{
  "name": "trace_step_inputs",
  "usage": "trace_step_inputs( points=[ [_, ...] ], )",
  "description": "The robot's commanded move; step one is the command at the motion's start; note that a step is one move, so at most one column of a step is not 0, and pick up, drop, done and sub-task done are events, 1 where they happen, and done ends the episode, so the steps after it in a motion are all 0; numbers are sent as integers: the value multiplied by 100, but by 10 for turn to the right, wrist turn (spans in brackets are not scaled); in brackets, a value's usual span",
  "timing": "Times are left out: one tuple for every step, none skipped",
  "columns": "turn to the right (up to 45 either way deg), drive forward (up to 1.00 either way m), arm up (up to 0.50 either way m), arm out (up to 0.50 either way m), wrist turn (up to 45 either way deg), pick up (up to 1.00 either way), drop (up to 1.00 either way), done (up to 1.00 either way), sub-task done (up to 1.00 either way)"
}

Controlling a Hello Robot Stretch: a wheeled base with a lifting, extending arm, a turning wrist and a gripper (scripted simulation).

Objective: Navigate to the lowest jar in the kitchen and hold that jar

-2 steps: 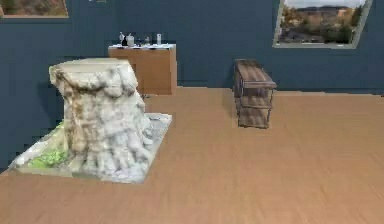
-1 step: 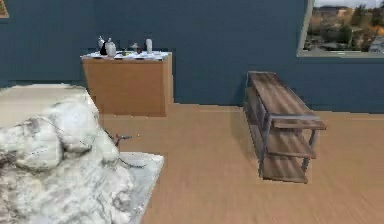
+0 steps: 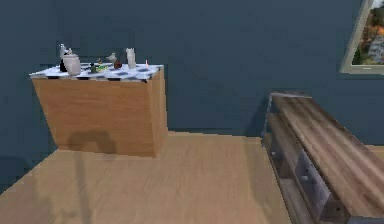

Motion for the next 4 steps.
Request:
trace_step_inputs(
  points=[
    [30,0,0,0,0,0,0,0,0],
    [0,95,0,0,0,0,0,0,0],
    [30,0,0,0,0,0,0,0,0],
    [0,15,0,0,0,0,0,0,0]
  ],
)
